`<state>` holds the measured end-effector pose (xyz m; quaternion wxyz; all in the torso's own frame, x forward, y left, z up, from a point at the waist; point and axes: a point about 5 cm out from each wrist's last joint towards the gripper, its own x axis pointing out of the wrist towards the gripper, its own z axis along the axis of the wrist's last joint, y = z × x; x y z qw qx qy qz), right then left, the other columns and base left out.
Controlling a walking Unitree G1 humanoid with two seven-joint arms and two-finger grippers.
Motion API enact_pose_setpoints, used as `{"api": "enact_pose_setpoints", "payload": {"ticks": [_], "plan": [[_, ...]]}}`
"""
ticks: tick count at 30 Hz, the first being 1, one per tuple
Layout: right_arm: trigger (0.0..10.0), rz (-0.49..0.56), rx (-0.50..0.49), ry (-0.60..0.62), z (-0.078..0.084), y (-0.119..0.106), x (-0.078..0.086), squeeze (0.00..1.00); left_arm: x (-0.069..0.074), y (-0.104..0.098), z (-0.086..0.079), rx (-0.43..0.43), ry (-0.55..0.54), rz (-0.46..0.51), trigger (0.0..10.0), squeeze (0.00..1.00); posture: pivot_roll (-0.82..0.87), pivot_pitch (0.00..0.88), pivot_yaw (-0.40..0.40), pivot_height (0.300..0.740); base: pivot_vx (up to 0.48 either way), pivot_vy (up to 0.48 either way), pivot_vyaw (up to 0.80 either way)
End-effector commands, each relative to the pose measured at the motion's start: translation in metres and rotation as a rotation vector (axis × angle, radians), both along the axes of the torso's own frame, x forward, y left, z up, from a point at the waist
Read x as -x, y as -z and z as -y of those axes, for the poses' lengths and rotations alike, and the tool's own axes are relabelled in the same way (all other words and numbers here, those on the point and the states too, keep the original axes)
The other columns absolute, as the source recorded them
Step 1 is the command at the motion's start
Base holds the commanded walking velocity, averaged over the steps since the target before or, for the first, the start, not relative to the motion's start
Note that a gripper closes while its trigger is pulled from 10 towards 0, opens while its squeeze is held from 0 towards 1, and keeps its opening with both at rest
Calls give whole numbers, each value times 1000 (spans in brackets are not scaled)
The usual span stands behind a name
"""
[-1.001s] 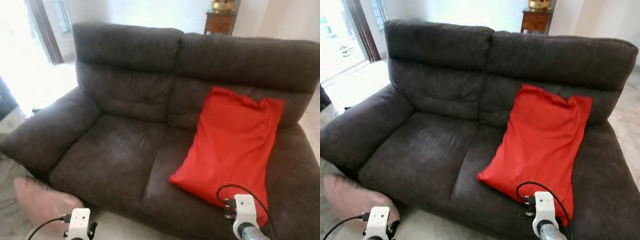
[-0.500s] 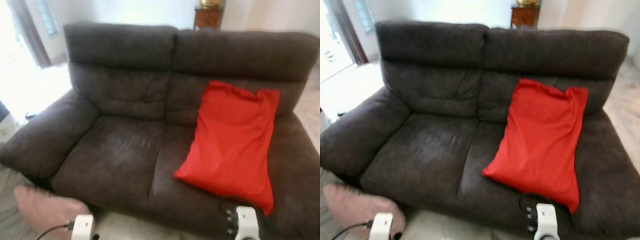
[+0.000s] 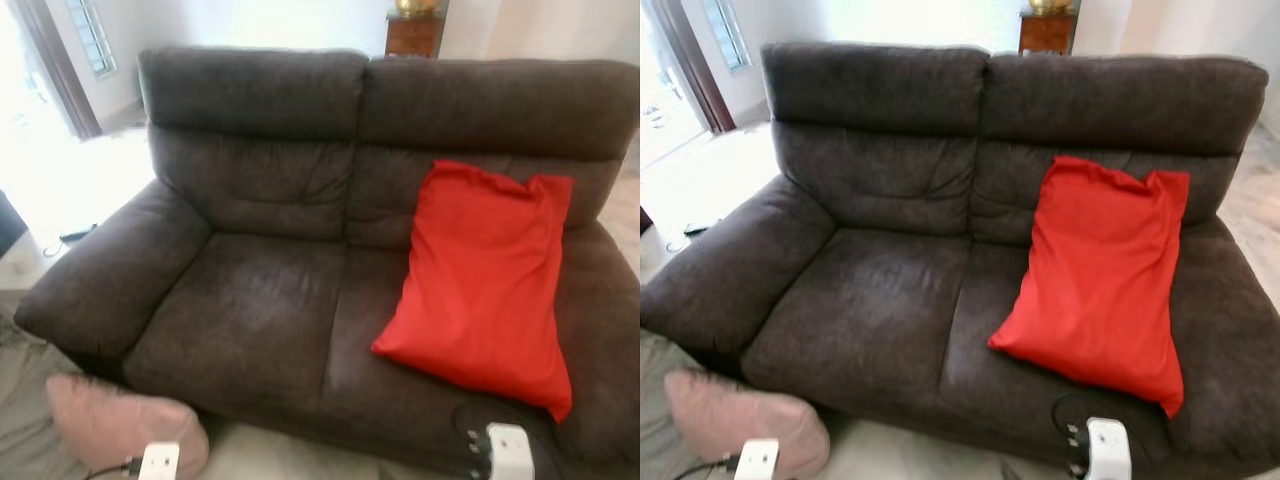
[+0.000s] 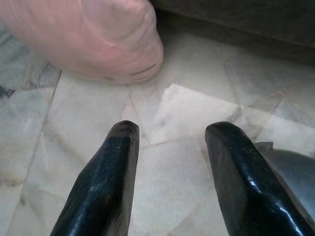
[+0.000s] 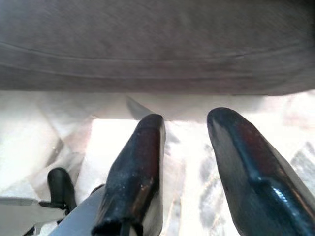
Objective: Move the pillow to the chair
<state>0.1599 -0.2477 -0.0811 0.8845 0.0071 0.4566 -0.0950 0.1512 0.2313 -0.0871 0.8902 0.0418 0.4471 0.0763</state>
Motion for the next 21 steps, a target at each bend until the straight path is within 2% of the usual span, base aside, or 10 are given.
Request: {"api": "enact_pose_setpoints", "payload": {"ticks": [1,12,21], "plan": [[10000,12,-18,-2,-7,-2,-9,0,3,0,-6,-4,-15,-14,10000,0,18,0,24,740,0,292,0],[10000,23,-38,-10,-28,-3,-25,0,1,-1,-7,-5,-19,-21,10000,0,19,0,27,740,0,291,0],[10000,23,-39,-2,-25,-3,-23,0,10,2,-9,-4,-23,-35,10000,0,20,0,25,740,0,291,0]]}}
